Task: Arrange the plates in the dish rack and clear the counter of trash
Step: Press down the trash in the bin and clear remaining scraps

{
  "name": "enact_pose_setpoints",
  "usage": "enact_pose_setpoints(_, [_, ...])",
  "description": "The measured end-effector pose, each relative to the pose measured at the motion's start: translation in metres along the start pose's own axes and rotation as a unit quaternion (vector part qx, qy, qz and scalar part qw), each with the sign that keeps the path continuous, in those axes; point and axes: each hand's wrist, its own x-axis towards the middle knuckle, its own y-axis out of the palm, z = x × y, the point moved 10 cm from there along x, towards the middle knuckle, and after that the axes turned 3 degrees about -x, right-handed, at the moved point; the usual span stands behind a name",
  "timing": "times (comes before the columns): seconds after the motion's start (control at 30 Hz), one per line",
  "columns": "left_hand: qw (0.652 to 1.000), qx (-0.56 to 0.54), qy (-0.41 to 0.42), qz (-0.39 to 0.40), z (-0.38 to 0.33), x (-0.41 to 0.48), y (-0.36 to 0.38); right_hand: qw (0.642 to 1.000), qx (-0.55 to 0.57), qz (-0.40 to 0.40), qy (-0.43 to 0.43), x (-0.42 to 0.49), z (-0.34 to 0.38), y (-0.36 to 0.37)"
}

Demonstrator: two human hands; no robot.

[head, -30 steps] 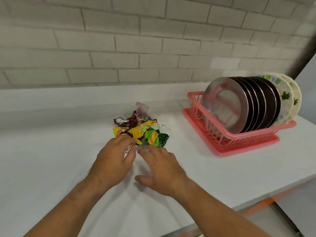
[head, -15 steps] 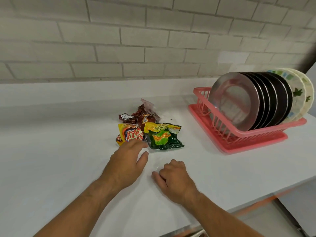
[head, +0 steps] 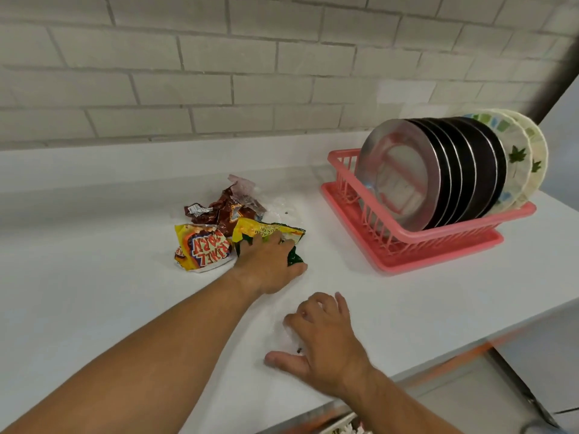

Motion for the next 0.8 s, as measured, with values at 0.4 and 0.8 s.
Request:
enact_pose_setpoints(0.4, [0.985,-0.035,-0.014,-0.166,-0.015,-0.028,0.021,0.981,0.12,-0.148,0.027,-0.009,-0.064,-0.033])
enact_pose_setpoints(0.8, [0.973,-0.043,-0.059,-0.221,-0.013,-0.044,-0.006,0.992,0.102,0.038,0.071,0.019,-0.086,-0.052])
